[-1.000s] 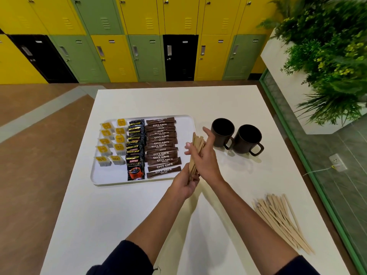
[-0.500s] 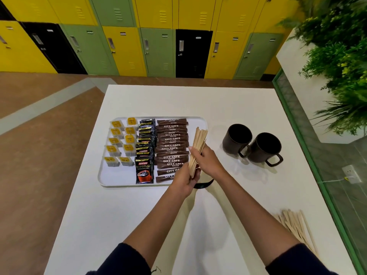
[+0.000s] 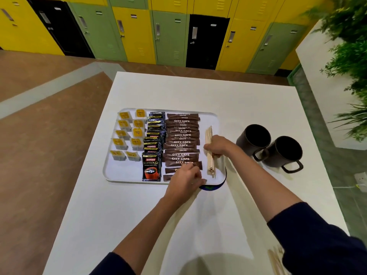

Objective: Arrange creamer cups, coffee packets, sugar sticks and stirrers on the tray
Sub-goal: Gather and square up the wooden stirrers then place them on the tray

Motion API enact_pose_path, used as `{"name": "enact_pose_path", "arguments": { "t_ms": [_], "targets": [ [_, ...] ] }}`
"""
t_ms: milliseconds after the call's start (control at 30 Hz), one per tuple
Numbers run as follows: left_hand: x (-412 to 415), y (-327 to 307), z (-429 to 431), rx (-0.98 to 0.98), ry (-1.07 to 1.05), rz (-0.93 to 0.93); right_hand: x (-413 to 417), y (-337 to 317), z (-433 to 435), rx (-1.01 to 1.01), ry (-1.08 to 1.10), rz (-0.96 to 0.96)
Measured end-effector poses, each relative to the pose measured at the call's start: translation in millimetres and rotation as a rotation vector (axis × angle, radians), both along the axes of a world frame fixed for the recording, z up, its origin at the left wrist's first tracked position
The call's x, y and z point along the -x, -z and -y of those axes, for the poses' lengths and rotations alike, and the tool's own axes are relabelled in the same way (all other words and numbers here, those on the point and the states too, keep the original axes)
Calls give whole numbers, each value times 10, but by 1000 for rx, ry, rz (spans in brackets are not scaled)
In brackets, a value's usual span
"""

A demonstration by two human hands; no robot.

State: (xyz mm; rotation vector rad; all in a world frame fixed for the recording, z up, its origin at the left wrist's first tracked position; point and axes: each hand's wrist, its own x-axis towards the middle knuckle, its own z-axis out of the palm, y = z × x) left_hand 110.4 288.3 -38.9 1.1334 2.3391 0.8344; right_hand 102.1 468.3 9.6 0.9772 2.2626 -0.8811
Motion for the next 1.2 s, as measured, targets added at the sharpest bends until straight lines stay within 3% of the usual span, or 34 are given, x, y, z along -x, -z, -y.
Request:
{"name": "enact_pose_path", "arguments": {
  "t_ms": [233, 667, 967, 1200],
  "targets": [
    [12, 63, 83, 52, 88, -99, -17, 143, 206, -83, 40, -7],
    [12, 23, 76, 52, 106, -85, -192, 209, 298, -226, 206, -65],
    [30, 8, 80, 59, 123, -74, -249, 204, 388, -192, 298, -158],
    [112, -43, -91, -59, -35, -11, -340, 151, 348, -171, 269, -220]
  ]
}}
